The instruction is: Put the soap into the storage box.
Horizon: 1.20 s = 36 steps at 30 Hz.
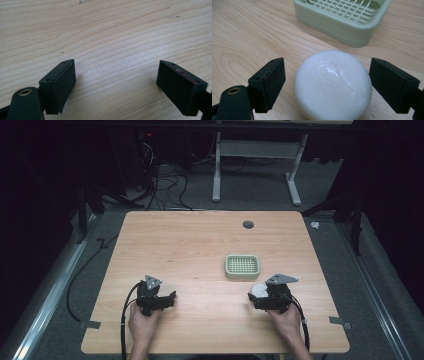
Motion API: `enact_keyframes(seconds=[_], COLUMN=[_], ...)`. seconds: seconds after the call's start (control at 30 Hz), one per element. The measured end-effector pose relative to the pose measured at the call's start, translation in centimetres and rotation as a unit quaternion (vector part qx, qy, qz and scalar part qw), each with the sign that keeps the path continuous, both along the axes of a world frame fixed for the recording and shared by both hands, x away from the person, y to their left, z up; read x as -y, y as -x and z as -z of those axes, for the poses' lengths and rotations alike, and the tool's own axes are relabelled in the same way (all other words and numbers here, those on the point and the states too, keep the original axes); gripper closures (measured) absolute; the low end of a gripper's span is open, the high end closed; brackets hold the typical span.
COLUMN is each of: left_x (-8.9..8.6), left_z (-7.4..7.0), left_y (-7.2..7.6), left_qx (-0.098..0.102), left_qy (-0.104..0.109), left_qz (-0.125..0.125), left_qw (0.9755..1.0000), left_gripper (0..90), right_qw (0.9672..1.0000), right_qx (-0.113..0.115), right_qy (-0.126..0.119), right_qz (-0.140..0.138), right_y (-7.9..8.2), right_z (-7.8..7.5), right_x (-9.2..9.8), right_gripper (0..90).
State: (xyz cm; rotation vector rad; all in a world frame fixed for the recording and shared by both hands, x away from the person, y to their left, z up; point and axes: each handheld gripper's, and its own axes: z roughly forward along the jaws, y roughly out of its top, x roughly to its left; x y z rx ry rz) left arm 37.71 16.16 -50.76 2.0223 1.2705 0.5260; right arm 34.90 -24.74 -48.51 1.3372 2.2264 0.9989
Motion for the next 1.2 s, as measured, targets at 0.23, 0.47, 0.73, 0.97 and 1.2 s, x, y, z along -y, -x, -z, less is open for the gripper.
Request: enact_keyframes(seconds=[0.23,0.47,0.73,0.97,1.2], left_x=[0.0,0.0,0.0,0.0,0.0], left_z=[0.0,0.0,0.0,0.0,0.0], left_y=[0.0,0.0,0.0,0.0,0.0], left_qx=[0.0,0.0,0.0,0.0,0.0], left_qy=[0.0,0.0,0.0,0.0,0.0], left_qz=[0.0,0.0,0.0,0.0,0.0], left_qw=[1.0,1.0,1.0,1.0,1.0], left_gripper=[16.3,16.3,16.3,16.3,16.3], right_qw=[1.0,0.9998,0.9996,0.9992,0.9992], right_qx=[-0.008,-0.013,-0.012,-0.008,-0.006], right_qy=[0.006,0.014,0.026,0.038,0.041], right_qz=[0.002,-0.003,-0.003,-0.002,-0.002], right_y=[-0.2,-0.4,-0.2,-0.1,0.0], right_z=[0.6,1.1,1.4,1.4,1.5], right_x=[0.1,0.0,-0.1,-0.2,-0.2], right_gripper=[16.0,18.2,22.1,24.2,24.5])
